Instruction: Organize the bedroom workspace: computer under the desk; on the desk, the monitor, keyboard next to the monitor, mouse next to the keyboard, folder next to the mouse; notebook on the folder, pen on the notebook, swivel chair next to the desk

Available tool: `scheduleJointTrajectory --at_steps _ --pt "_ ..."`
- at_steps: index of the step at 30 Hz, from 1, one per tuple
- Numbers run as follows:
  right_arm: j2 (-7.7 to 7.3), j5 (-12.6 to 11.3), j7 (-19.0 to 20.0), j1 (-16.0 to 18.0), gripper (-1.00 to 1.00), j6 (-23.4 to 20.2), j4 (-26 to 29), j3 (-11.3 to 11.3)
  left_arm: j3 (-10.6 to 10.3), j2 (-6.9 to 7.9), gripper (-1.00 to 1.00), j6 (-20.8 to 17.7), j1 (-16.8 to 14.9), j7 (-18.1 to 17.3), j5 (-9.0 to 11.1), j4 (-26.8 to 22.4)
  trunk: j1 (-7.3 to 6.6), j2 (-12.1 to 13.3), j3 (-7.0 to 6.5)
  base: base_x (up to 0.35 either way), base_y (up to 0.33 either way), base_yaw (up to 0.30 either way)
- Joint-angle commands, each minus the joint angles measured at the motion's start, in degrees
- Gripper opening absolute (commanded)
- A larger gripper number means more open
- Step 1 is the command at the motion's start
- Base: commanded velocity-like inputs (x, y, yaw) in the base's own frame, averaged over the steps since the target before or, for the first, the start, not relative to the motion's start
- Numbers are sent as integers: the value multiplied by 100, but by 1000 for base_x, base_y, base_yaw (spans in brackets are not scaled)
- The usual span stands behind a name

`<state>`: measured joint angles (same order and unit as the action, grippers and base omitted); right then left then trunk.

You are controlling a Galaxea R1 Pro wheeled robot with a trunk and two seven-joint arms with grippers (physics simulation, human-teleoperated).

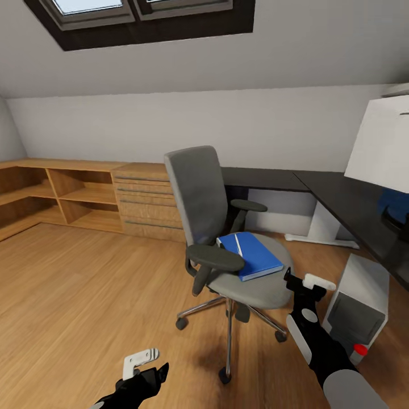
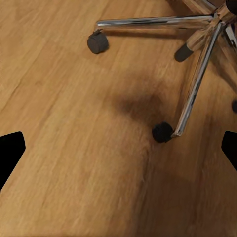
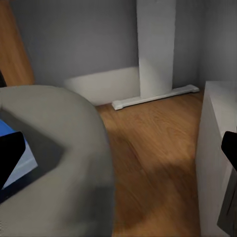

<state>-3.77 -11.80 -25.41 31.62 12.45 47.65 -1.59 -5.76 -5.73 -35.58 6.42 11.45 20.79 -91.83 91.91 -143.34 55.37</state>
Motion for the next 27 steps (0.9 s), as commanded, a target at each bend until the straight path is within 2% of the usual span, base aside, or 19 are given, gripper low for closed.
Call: scheduleJointTrajectory --at_steps 1,8,17,27 --pt "-4 -60 -9 3 100 53 -1 -17 0 5 100 -17 0 50 62 -11 -1 -2 5 0 0 -22" --pt "-1 -61 0 3 100 113 -1 -25 138 60 100 -24 0 50 71 -19 -1 -2 5 0 0 -9" --pt "71 -85 5 2 100 105 7 -46 156 63 100 -27 0 50 69 -19 -1 -2 5 0 0 0" --pt "72 -69 9 3 100 126 24 -26 159 63 100 -28 0 50 70 -19 -1 -2 5 0 0 0"
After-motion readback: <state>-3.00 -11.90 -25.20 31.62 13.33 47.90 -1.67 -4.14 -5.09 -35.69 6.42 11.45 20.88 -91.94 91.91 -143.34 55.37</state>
